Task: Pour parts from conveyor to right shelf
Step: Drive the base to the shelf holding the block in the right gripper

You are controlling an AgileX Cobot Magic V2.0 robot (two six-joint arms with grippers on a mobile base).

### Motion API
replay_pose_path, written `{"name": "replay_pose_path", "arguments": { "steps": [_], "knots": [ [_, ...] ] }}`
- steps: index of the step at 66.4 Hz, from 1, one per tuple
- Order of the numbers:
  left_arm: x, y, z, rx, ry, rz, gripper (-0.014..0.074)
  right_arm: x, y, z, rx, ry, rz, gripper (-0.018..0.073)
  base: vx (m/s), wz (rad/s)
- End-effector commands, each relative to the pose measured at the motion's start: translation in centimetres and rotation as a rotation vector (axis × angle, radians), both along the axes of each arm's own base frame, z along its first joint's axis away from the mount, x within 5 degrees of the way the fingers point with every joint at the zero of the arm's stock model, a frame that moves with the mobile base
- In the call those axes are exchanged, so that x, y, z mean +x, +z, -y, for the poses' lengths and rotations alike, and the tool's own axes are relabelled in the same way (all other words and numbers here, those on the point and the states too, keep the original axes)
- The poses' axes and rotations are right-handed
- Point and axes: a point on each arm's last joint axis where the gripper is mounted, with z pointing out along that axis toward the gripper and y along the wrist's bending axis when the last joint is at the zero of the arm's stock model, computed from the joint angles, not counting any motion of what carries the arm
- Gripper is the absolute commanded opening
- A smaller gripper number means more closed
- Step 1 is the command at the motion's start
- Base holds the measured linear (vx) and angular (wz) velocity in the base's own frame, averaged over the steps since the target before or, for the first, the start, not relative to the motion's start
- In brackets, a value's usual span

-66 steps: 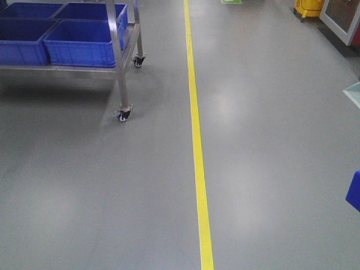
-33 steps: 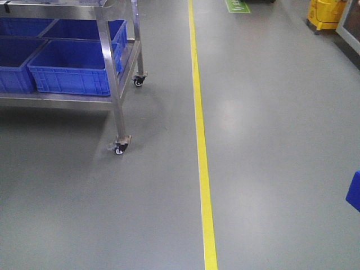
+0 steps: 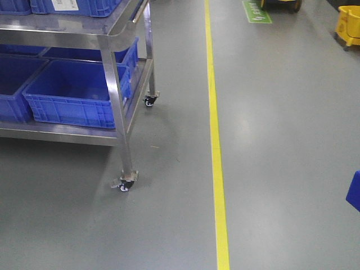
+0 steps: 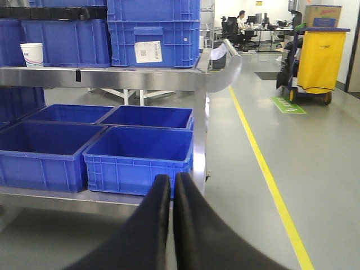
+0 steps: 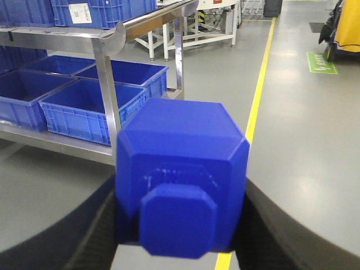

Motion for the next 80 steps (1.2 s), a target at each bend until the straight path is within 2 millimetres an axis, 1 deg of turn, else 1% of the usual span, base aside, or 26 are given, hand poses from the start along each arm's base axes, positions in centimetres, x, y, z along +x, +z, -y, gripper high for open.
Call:
{"name": "replay_pose_path", "arguments": {
  "steps": [1,13,24,56,80],
  "knots": [
    [-0.21,1.4,0.06,-0.008,-0.008,0.106,-0.0006,0.03,1.61,-0.08,0.006,0.011,0.101,-0.0004,0.49,0.18],
    [-0.21,1.4,0.06,-0.008,-0.008,0.106,-0.0006,0.03,1.61,-0.08,0.006,0.011,0.101,-0.0004,0.46,0.33],
    [-0.21,1.4,0.06,-0.008,-0.008,0.106,-0.0006,0.03,1.61,-0.08,0.006,0.011,0.101,-0.0004,0.39,0.64],
    [-0.21,1.4,0.06,-0.008,-0.008,0.106,-0.0006,0.03,1.61,-0.07,0.003,0.01,0.101,-0.0004,0.27,1.01],
    [-0.21,1.4,0.06,-0.008,-0.008,0.106,-0.0006,0.03,1.6,-0.07,0.004,0.01,0.101,-0.0004,0.2,0.83]
  ]
}}
